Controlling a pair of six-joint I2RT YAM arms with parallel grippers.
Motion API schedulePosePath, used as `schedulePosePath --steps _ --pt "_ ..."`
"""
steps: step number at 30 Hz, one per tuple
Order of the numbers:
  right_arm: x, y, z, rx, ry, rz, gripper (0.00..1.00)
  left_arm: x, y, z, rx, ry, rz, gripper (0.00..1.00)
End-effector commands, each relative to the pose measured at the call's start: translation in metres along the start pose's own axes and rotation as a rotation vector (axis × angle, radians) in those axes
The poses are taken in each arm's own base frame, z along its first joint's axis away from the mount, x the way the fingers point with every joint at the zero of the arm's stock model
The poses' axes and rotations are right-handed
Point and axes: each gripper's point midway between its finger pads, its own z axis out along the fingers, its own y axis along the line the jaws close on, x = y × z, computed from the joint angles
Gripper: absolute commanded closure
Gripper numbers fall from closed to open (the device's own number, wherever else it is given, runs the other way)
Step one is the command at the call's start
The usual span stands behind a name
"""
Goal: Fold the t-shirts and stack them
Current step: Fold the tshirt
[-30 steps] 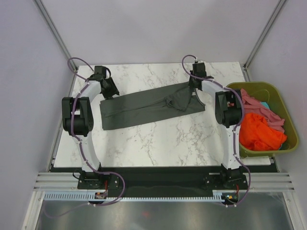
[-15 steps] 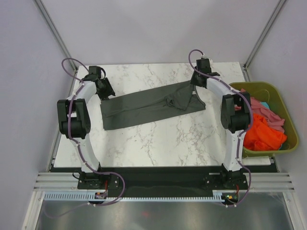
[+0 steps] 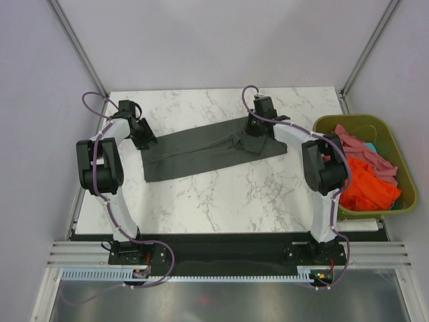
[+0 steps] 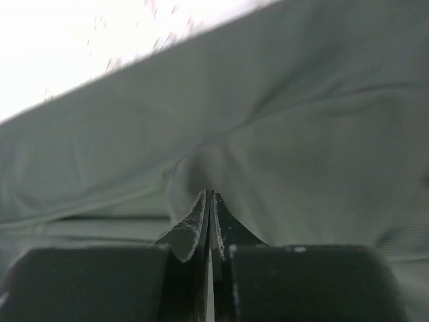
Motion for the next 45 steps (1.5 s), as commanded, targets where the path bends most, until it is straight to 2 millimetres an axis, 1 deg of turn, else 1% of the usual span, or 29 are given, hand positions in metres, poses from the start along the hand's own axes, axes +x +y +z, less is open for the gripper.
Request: schedulePosePath --steps 1,2,5,6,11,14,17,19,20,21,22,24,25,27,28,30,31,33,34,35,37,38,40,44,45 --pt "0.022 0.025 0.008 -0.095 0.029 -0.005 0.96 -0.008 -0.002 -0.004 0.026 -0.019 0.011 0.48" --pt "0.029 0.030 0.010 -0.101 0.039 -0.016 0.97 -0.010 -0.002 -0.003 0.024 -0.020 0.006 0.48" --pt "0.052 0.020 0.019 -0.070 0.078 -0.016 0.98 -0.010 0.005 0.001 0.009 -0.014 -0.010 0.48" --pt "0.056 0.018 0.021 -0.066 0.083 -0.014 0.98 -0.009 0.007 0.002 0.005 -0.012 -0.012 0.48" --pt "0.068 0.008 0.031 -0.043 0.105 -0.022 0.99 -0.014 0.014 0.001 -0.021 -0.029 -0.018 0.48" --pt "0.069 0.004 0.033 -0.029 0.103 -0.028 0.99 -0.015 0.022 0.001 -0.051 -0.036 -0.021 0.48" --pt "0.063 0.006 0.030 -0.030 0.090 -0.043 0.99 -0.016 0.032 0.006 -0.086 -0.035 -0.029 0.48" --pt "0.050 0.013 0.022 -0.035 0.063 -0.047 0.96 -0.015 0.037 0.009 -0.101 -0.031 -0.034 0.48" --pt "0.044 0.015 0.018 -0.034 0.053 -0.047 0.91 -0.016 0.039 0.010 -0.107 -0.032 -0.034 0.48" --pt "0.038 0.017 0.014 -0.032 0.039 -0.048 0.89 -0.017 0.041 0.009 -0.121 -0.038 -0.031 0.48" --pt "0.028 0.024 0.004 -0.044 0.016 -0.045 0.84 -0.017 0.042 0.009 -0.127 -0.039 -0.029 0.48" --pt "0.021 0.027 -0.006 -0.041 0.002 -0.038 0.80 -0.017 0.047 0.009 -0.145 -0.043 -0.026 0.48" --pt "0.011 0.030 -0.016 -0.040 -0.022 -0.035 0.76 -0.019 0.050 0.009 -0.148 -0.044 -0.032 0.48" --pt "0.012 0.026 -0.025 -0.018 -0.017 -0.020 0.73 -0.016 0.054 0.013 -0.149 -0.027 -0.037 0.50" --pt "0.008 0.026 -0.034 -0.003 -0.029 -0.010 0.69 -0.015 0.058 0.016 -0.154 -0.020 -0.041 0.52" --pt "0.014 0.015 -0.042 0.045 -0.034 0.034 0.64 -0.013 0.061 0.017 -0.164 -0.016 -0.045 0.53" --pt "0.016 0.004 -0.050 0.090 -0.046 0.051 0.59 -0.014 0.063 0.017 -0.169 -0.020 -0.045 0.54" --pt "0.021 -0.007 -0.057 0.142 -0.063 0.089 0.56 -0.014 0.067 0.017 -0.183 -0.019 -0.048 0.54" --pt "0.020 -0.009 -0.065 0.157 -0.077 0.127 0.56 -0.014 0.070 0.016 -0.187 -0.020 -0.058 0.54" --pt "0.027 -0.023 -0.066 0.215 -0.082 0.153 0.55 -0.016 0.076 0.014 -0.214 -0.032 -0.068 0.53" --pt "0.033 -0.034 -0.072 0.278 -0.090 0.223 0.53 -0.017 0.084 0.010 -0.225 -0.038 -0.087 0.53" --pt "0.035 -0.043 -0.073 0.321 -0.103 0.239 0.52 -0.017 0.086 0.009 -0.232 -0.041 -0.092 0.53" --pt "0.040 -0.054 -0.073 0.378 -0.105 0.274 0.51 -0.016 0.091 0.005 -0.244 -0.045 -0.100 0.53" --pt "0.044 -0.066 -0.067 0.445 -0.137 0.362 0.48 -0.017 0.093 -0.003 -0.255 -0.058 -0.103 0.53" --pt "0.044 -0.073 -0.064 0.473 -0.154 0.373 0.49 -0.018 0.094 -0.005 -0.263 -0.065 -0.106 0.53"
